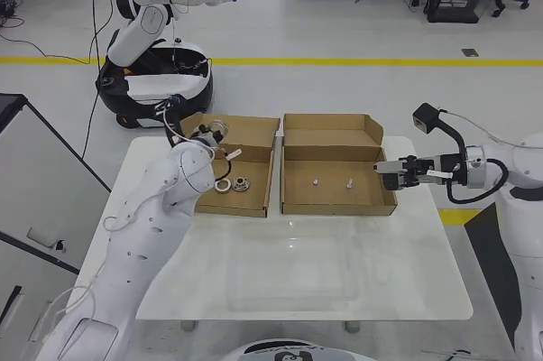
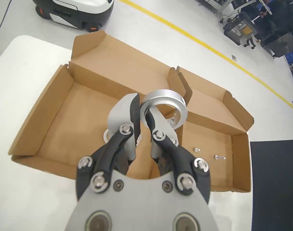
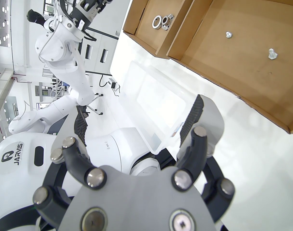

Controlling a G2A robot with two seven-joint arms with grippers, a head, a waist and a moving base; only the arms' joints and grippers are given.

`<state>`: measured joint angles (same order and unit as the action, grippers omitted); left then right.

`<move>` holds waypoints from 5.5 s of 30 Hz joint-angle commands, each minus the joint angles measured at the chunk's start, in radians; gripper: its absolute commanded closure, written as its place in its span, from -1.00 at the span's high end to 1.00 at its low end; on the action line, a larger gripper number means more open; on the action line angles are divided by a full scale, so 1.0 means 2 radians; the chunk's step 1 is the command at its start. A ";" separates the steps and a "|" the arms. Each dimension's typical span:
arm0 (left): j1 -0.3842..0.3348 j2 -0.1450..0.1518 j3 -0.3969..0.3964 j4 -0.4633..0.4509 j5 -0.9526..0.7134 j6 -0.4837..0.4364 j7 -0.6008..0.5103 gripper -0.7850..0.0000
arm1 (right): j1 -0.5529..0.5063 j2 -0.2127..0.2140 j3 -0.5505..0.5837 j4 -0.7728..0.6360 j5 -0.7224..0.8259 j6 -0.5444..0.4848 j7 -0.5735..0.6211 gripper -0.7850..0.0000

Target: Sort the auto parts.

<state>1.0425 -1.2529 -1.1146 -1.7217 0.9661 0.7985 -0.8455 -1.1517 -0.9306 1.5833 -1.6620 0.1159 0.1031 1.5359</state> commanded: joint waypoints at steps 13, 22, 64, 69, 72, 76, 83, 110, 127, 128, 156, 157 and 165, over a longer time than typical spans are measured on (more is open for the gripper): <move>0.008 0.002 -0.015 0.025 0.015 -0.005 -0.070 -1.00 | 0.000 0.000 0.000 0.000 0.000 0.000 0.000 1.00; -0.020 -0.002 -0.018 0.047 0.009 -0.010 -0.081 -1.00 | 0.000 0.000 0.000 0.000 0.000 0.000 0.000 1.00; 0.014 -0.004 -0.030 0.144 0.043 -0.022 -0.110 -1.00 | 0.000 0.000 0.000 0.000 0.000 0.000 0.000 1.00; 0.014 -0.007 -0.024 0.147 0.052 -0.031 -0.119 -1.00 | 0.000 0.000 0.000 0.000 0.000 0.000 0.000 1.00; 0.012 -0.007 -0.020 0.150 0.063 -0.038 -0.126 -1.00 | 0.000 0.000 0.000 0.000 0.000 0.000 0.000 1.00; 0.012 -0.009 -0.020 0.152 0.071 -0.042 -0.130 -1.00 | 0.000 0.000 0.000 0.000 0.000 0.000 0.000 1.00; 0.020 -0.012 -0.022 0.158 0.079 -0.047 -0.135 -1.00 | 0.000 0.000 0.000 0.000 0.000 0.000 0.000 1.00; 0.024 -0.023 -0.035 0.166 0.085 -0.054 -0.142 -0.20 | 0.000 0.000 0.000 0.000 0.000 0.000 0.000 1.00; 0.055 -0.023 -0.057 0.041 0.055 -0.136 -0.082 1.00 | 0.000 0.000 0.000 0.000 0.000 0.000 0.000 1.00; 0.058 -0.023 -0.059 0.029 0.044 -0.150 -0.079 1.00 | 0.000 0.000 0.000 0.000 0.000 0.000 0.000 1.00; 0.213 0.001 -0.251 -0.168 -0.287 -0.497 0.008 1.00 | 0.000 0.000 0.000 0.000 0.000 0.000 0.000 1.00; 0.218 0.003 -0.261 -0.172 -0.288 -0.499 0.004 1.00 | 0.000 0.000 0.000 0.000 0.000 0.000 0.000 1.00; 0.248 0.009 -0.302 -0.197 -0.327 -0.512 -0.001 1.00 | 0.000 0.000 0.000 0.000 0.000 0.000 0.000 1.00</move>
<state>1.5417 -1.2353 -1.7213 -2.1189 0.3071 -0.2270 -0.8458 -1.1517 -0.9306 1.5833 -1.6620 0.1159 0.1031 1.5359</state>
